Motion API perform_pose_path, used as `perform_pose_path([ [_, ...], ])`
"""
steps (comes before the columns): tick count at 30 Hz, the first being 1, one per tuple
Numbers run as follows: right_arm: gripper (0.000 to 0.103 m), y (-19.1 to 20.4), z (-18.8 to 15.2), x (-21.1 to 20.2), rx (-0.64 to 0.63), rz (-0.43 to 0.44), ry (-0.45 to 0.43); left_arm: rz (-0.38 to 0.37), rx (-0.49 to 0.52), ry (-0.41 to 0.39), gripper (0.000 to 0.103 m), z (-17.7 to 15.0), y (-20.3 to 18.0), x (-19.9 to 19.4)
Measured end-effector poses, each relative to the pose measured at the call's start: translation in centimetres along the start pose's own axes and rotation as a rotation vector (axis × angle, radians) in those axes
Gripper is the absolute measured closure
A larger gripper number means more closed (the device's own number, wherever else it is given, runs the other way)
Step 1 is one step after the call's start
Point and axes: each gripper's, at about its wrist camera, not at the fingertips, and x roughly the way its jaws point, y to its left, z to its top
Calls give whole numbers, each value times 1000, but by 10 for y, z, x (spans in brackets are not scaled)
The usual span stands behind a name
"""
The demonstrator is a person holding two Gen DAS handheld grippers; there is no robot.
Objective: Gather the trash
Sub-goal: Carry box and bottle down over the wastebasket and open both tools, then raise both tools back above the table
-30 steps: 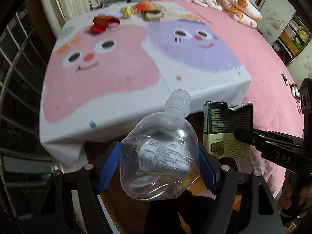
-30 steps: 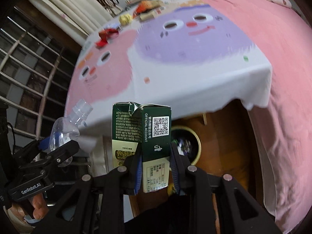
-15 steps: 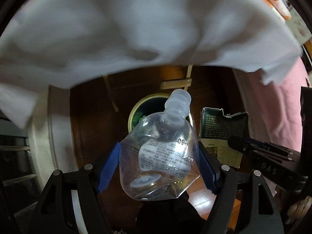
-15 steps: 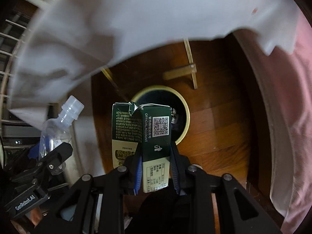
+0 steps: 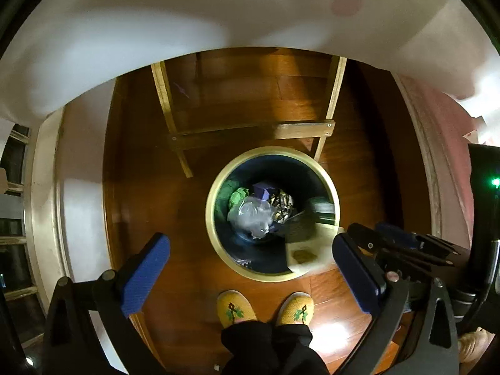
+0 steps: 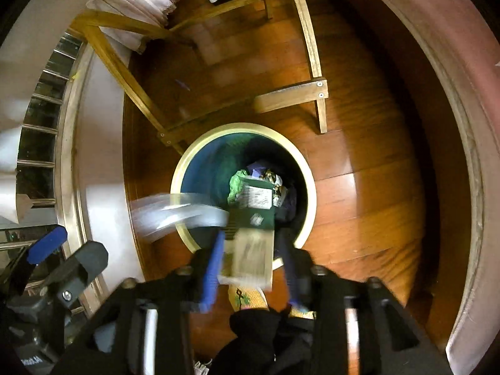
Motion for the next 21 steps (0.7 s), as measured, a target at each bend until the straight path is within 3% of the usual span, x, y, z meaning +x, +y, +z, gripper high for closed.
perform_pose_path([
  [13, 52, 1, 1, -19, -5, -16, -72, 0, -49, -40, 1, -1, 11, -26],
  [21, 52, 13, -6, -70, -29, -11, -134, -29, -49, -75, 1, 2, 4, -81],
])
